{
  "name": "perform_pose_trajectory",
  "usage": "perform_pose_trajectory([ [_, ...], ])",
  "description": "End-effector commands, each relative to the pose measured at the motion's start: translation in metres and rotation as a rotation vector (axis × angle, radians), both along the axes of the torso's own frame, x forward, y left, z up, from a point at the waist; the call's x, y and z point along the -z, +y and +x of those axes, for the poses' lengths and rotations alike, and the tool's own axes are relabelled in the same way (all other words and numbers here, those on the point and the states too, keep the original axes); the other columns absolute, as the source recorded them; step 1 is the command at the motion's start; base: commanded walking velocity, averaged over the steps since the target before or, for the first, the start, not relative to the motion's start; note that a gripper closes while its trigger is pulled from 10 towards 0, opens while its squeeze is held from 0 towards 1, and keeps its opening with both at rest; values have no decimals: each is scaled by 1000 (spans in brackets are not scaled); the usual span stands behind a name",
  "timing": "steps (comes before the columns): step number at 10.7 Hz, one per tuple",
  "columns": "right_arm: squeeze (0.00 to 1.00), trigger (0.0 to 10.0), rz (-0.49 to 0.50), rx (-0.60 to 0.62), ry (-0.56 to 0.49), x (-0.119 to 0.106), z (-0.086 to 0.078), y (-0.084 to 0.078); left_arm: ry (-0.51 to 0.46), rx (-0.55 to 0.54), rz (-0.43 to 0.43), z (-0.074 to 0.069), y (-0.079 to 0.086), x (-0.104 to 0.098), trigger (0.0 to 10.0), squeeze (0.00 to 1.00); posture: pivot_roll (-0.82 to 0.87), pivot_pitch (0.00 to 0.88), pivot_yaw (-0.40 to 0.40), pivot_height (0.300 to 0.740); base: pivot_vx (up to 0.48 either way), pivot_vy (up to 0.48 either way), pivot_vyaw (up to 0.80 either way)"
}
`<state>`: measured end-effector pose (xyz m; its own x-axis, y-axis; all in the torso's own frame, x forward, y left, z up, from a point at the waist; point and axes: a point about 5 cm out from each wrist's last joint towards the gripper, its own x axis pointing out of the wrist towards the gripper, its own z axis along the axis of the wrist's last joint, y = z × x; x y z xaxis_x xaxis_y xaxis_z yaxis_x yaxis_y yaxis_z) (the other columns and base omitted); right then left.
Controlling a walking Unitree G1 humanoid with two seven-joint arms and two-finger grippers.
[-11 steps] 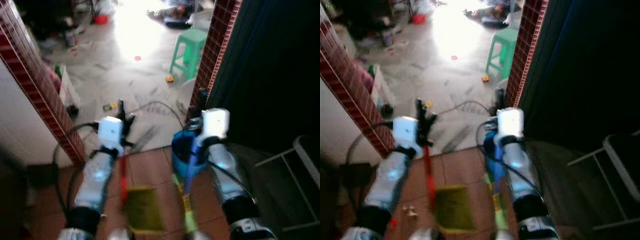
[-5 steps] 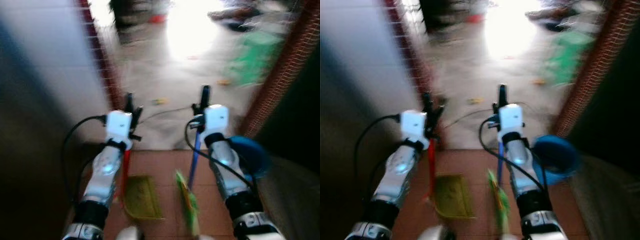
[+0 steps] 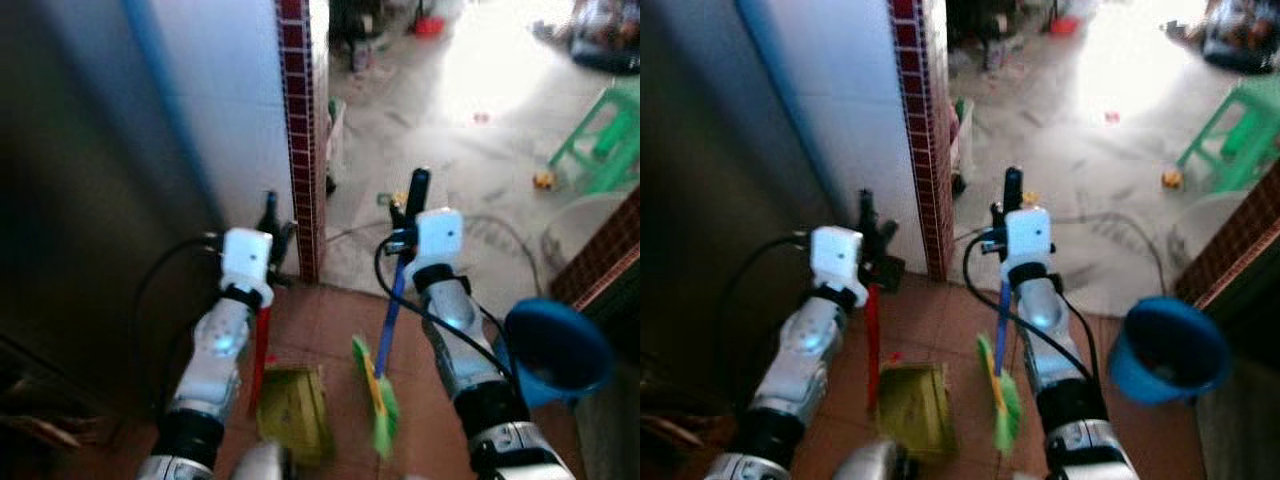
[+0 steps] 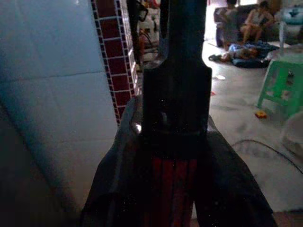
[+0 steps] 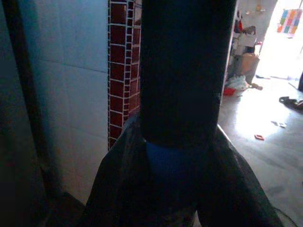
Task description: Sweep floor
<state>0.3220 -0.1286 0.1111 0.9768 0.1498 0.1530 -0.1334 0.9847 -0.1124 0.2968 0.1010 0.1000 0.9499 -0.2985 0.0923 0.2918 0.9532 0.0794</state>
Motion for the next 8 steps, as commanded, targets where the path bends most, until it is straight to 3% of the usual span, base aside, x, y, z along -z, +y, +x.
perform_pose_trajectory([
  [1,0,10000,-4,10,-40,-8,2,-2,-64,12,-23,5,-2,-18,10000,0,-14,0,35,740,0,368,0],
  [7,0,10000,-28,41,-41,-12,7,-7,-62,40,-52,7,-7,-22,10000,0,-12,0,7,740,0,480,0],
  [8,0,10000,-38,50,-41,-12,9,-8,-74,49,-54,6,-7,-24,10000,0,-12,0,5,740,0,0,0],
])
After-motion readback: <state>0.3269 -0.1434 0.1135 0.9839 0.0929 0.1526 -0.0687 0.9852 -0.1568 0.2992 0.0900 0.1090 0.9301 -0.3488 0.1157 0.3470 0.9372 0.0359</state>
